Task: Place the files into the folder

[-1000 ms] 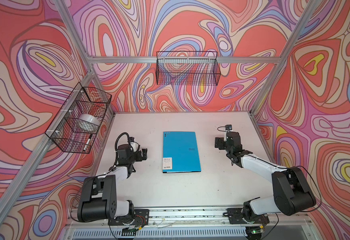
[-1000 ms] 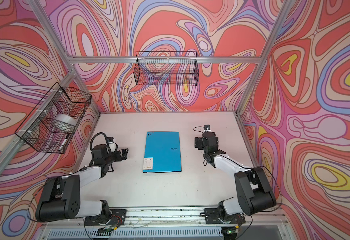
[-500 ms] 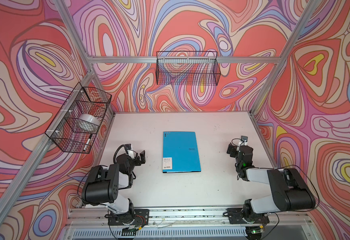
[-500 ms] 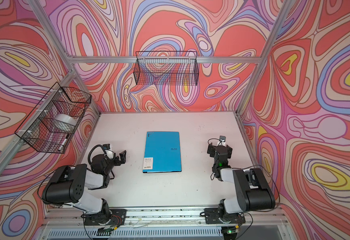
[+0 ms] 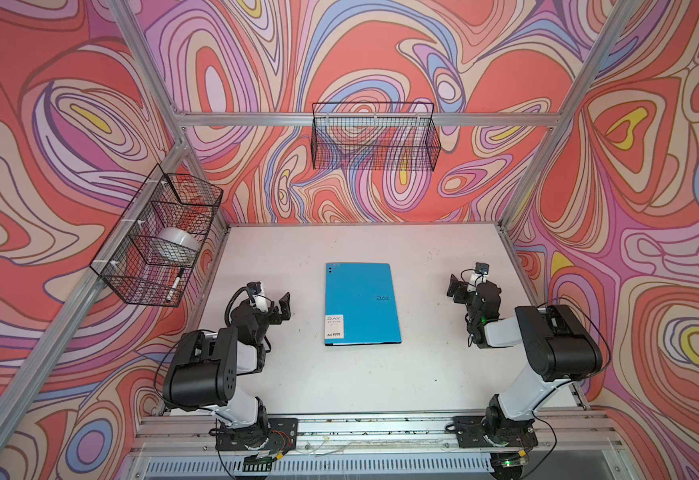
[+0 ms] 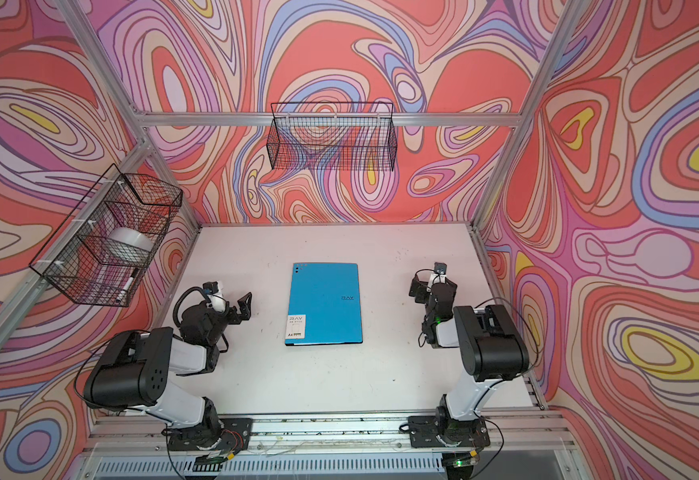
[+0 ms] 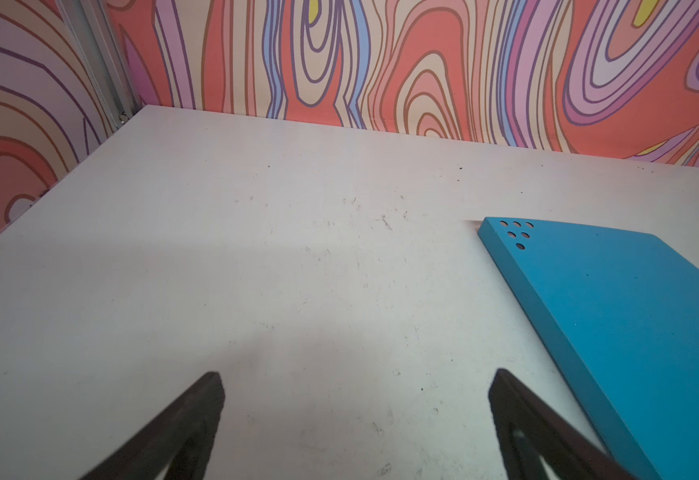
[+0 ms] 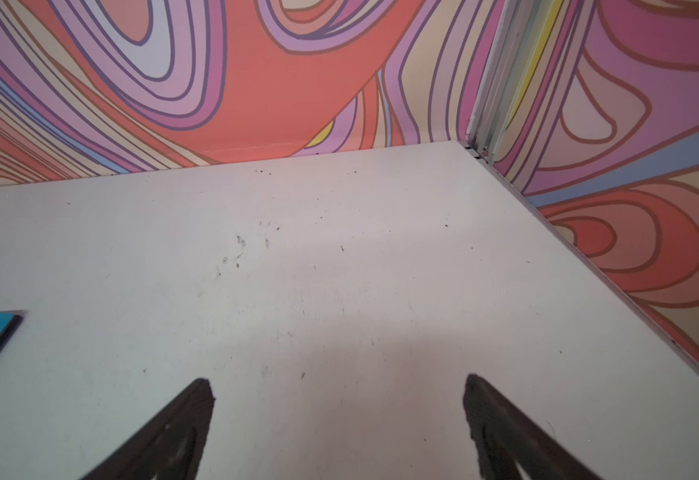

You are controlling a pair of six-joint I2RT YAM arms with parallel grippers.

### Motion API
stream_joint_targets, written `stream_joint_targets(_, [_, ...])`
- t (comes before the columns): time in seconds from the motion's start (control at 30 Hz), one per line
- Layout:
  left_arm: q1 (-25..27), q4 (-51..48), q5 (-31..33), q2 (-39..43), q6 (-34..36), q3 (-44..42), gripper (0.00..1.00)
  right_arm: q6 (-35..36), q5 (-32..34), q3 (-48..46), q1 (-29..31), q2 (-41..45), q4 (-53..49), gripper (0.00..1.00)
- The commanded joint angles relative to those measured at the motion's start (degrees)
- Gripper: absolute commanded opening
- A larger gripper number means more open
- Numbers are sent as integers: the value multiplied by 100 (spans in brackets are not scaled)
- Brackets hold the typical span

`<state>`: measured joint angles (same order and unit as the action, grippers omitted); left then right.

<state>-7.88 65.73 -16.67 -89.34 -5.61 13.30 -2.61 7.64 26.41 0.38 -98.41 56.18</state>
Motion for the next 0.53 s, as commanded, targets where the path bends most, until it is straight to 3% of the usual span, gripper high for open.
stream_joint_targets(0.0, [6, 36, -126, 39, 68, 103, 100, 24, -82, 17, -29, -4, -99, 99])
stream_joint_targets(0.37, [27, -70, -144, 46, 98, 154, 100, 27, -82, 18, -28, -3, -81, 98])
stream_joint_targets(0.5, [233, -1000, 148, 127, 299, 573, 100, 34, -79, 21, -27, -3, -81, 98])
